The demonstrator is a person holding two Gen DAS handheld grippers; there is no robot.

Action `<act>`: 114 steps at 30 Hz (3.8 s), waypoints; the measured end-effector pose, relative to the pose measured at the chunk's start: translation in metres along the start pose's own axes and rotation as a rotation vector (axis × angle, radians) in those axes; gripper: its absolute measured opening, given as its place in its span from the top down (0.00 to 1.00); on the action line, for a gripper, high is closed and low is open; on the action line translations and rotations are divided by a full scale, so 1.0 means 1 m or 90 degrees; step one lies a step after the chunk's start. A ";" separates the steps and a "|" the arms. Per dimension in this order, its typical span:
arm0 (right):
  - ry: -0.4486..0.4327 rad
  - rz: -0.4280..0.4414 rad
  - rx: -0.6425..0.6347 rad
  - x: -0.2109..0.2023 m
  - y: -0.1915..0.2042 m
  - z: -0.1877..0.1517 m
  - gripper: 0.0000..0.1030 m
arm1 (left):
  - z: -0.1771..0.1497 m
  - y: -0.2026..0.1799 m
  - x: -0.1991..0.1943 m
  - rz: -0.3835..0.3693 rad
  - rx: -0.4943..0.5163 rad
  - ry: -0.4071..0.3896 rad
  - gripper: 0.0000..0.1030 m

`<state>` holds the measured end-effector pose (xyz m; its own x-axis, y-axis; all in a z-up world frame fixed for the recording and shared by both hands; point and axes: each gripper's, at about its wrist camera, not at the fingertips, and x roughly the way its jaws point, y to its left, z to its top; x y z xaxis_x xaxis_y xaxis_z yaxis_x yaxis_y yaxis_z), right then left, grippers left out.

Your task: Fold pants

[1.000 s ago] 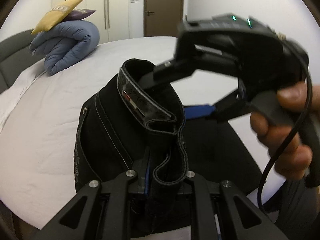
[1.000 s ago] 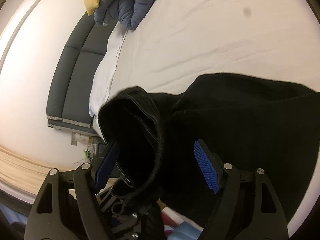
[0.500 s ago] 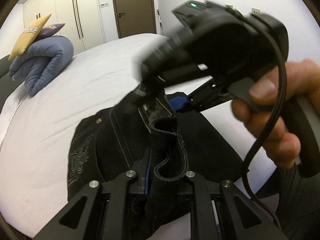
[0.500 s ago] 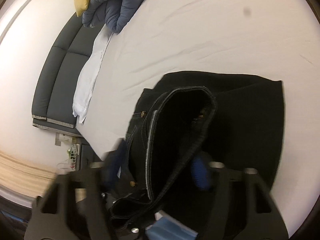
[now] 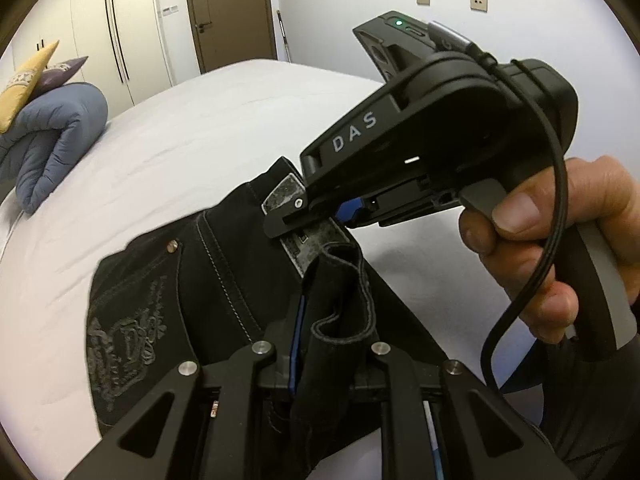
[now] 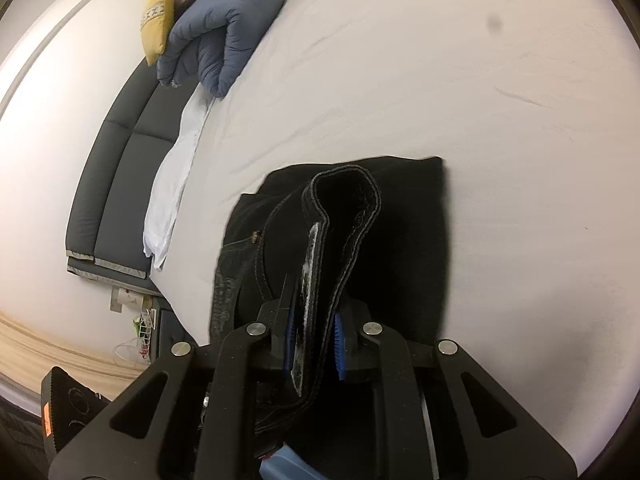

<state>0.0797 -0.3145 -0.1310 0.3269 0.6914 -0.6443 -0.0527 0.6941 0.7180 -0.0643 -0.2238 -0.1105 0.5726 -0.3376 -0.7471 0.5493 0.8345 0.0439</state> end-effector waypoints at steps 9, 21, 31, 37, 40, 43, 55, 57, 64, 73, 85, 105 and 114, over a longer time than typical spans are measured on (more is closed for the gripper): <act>-0.014 -0.013 0.021 0.002 -0.034 -0.008 0.87 | -0.001 0.000 0.027 -0.020 -0.017 0.023 0.82; -0.046 -0.007 0.088 -0.024 -0.055 -0.008 0.75 | -0.001 0.060 -0.013 -0.117 -0.101 -0.041 0.22; -0.024 0.080 -0.018 -0.016 0.025 -0.039 0.74 | -0.032 0.180 -0.004 -0.019 -0.227 0.034 0.21; 0.007 -0.017 -0.014 0.010 -0.007 -0.071 0.81 | -0.050 0.182 0.028 -0.021 -0.253 0.101 0.37; 0.004 -0.039 -0.007 -0.005 -0.004 -0.073 0.83 | -0.045 0.180 0.022 -0.027 -0.245 0.098 0.47; -0.007 -0.090 -0.041 -0.014 0.020 -0.073 0.83 | -0.026 0.193 0.016 -0.019 -0.238 0.069 0.53; -0.025 -0.110 -0.073 0.001 0.013 -0.085 0.83 | -0.032 0.185 0.043 0.037 -0.201 0.115 0.39; -0.029 -0.107 -0.066 0.001 0.011 -0.086 0.83 | -0.049 0.168 0.031 0.052 -0.180 0.114 0.30; -0.055 -0.106 -0.103 -0.016 0.040 -0.088 0.77 | -0.084 0.158 -0.013 0.081 -0.192 0.109 0.23; -0.060 -0.107 -0.101 -0.023 0.032 -0.106 0.47 | -0.071 0.173 -0.011 0.046 -0.251 0.158 0.11; -0.120 -0.067 0.004 -0.065 -0.003 -0.068 0.38 | -0.027 0.202 -0.044 0.165 -0.197 0.148 0.07; -0.074 -0.115 0.008 -0.015 -0.025 -0.035 0.34 | -0.001 0.230 -0.002 0.128 -0.199 0.154 0.07; -0.040 -0.125 -0.006 0.003 -0.022 -0.022 0.32 | -0.011 0.242 0.033 0.070 -0.252 0.196 0.05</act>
<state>0.0607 -0.3236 -0.1547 0.3897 0.5294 -0.7536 0.0083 0.8162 0.5777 0.0810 -0.0278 -0.1313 0.3753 -0.1438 -0.9157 0.1893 0.9790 -0.0762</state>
